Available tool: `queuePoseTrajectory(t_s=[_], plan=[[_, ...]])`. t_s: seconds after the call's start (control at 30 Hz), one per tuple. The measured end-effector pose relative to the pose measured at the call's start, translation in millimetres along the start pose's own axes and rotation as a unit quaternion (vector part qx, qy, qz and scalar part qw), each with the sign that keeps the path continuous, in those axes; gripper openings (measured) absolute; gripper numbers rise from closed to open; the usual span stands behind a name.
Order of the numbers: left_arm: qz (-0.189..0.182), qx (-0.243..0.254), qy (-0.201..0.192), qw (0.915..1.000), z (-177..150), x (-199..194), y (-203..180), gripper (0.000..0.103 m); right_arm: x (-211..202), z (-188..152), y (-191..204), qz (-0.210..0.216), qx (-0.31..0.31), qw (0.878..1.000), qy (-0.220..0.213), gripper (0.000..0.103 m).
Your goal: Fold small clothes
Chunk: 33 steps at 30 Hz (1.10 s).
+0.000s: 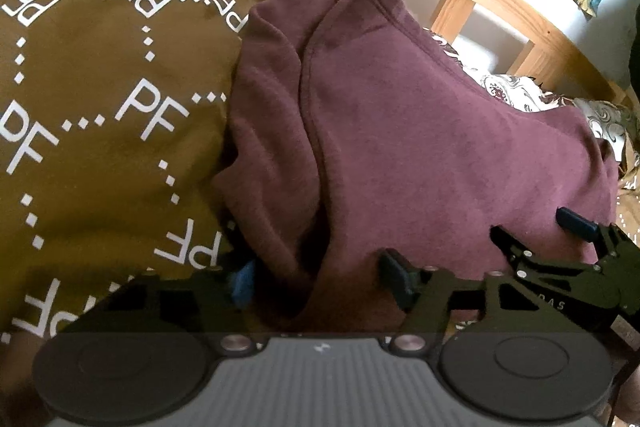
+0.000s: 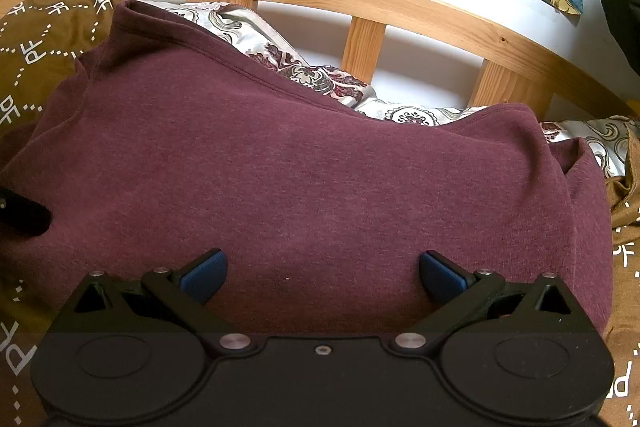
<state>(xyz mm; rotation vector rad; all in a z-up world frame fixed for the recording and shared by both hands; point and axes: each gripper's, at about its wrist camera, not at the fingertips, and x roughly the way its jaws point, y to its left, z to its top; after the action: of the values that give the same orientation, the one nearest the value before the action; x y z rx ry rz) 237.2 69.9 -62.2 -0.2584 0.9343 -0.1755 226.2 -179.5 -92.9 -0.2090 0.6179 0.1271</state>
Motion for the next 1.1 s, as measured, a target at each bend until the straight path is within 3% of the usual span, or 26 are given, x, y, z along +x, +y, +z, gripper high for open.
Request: queuePoseTrajectory(t_s=[0.13, 0.23, 0.67, 0.93, 1.1], plan=[[-0.012, -0.01, -0.002, 0.9999, 1, -2, 1, 0.031, 0, 0, -1, 0.0, -0.002, 1.0, 0.001, 0.102], [-0.025, -0.017, -0.004, 0.9995, 3, -5, 2, 0.018, 0, 0, 0, -0.002, -0.005, 1.0, 0.003, 0.102], [-0.033, -0.011, -0.022, 0.9992, 6, -13, -3, 0.016, -7, 14, -1, -0.001, -0.038, 0.999, 0.029, 0.102], [-0.016, 0.056, -0.059, 0.9966, 12, -36, -30, 0.015, -53, 2, -33, -0.005, -0.035, 0.999, 0.014, 0.102], [-0.005, 0.127, -0.11, 0.9857, 23, -63, -75, 0.014, -81, -13, -63, -0.016, -0.028, 0.999, -0.004, 0.103]])
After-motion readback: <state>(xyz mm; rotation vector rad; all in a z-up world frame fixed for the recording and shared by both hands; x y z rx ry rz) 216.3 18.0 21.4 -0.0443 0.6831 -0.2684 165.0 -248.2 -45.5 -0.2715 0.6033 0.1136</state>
